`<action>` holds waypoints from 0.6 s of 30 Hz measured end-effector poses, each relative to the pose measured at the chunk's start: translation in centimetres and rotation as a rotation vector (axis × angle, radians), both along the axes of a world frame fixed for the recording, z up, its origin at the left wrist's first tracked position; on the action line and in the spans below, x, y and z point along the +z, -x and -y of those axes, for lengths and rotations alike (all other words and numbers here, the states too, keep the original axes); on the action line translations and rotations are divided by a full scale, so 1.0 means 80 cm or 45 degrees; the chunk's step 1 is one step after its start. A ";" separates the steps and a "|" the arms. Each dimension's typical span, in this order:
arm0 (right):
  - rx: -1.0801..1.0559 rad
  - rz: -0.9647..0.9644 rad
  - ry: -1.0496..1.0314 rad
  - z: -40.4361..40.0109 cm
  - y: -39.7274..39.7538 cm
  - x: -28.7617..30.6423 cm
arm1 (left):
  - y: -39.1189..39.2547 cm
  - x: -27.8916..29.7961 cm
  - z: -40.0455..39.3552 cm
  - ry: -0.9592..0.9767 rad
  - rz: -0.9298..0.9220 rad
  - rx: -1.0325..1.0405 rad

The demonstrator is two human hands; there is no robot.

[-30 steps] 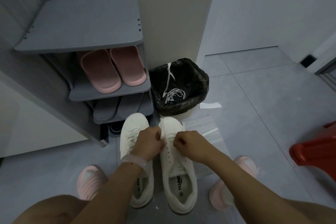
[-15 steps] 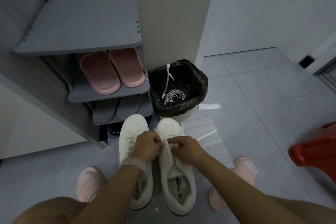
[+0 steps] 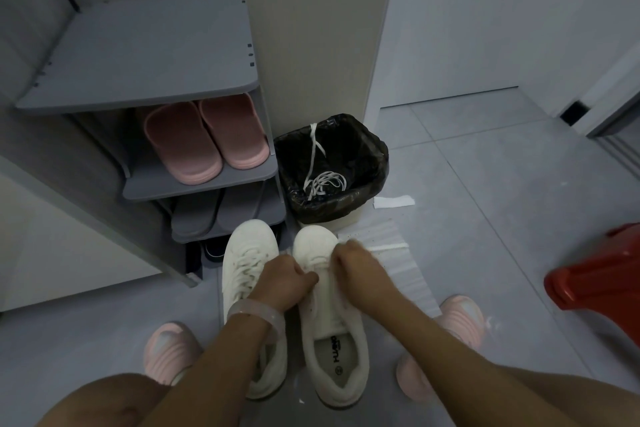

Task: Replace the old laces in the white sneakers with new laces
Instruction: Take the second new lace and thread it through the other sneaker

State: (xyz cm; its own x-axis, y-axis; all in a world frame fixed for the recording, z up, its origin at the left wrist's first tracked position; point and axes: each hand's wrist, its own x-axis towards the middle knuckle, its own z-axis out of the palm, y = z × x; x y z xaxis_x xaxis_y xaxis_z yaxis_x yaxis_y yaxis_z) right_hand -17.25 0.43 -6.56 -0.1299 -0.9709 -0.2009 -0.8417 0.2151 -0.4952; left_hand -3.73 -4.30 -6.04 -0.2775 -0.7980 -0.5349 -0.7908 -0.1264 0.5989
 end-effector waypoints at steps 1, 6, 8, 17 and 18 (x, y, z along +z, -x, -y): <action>-0.111 0.045 0.120 0.004 0.019 0.007 | 0.000 -0.001 0.000 -0.005 -0.002 0.015; -1.128 1.296 0.656 0.007 0.113 0.078 | 0.002 -0.007 0.001 -0.101 -0.092 0.118; -1.135 1.780 0.568 0.004 0.114 0.098 | 0.006 -0.012 0.005 -0.204 -0.185 0.218; 0.350 0.321 -0.266 -0.032 -0.014 0.031 | 0.028 -0.023 0.013 0.115 -0.004 0.450; 0.380 0.287 -0.274 -0.034 -0.020 0.029 | 0.032 -0.021 0.016 0.072 -0.048 0.505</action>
State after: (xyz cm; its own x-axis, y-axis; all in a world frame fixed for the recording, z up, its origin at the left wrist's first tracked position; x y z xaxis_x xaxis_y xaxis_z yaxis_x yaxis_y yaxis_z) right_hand -15.68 3.11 -4.21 0.2205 -0.8921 -0.3944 -0.7587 0.0973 -0.6441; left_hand -6.28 -5.54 -7.72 0.0398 -0.8749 -0.4826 -0.6646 -0.3838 0.6411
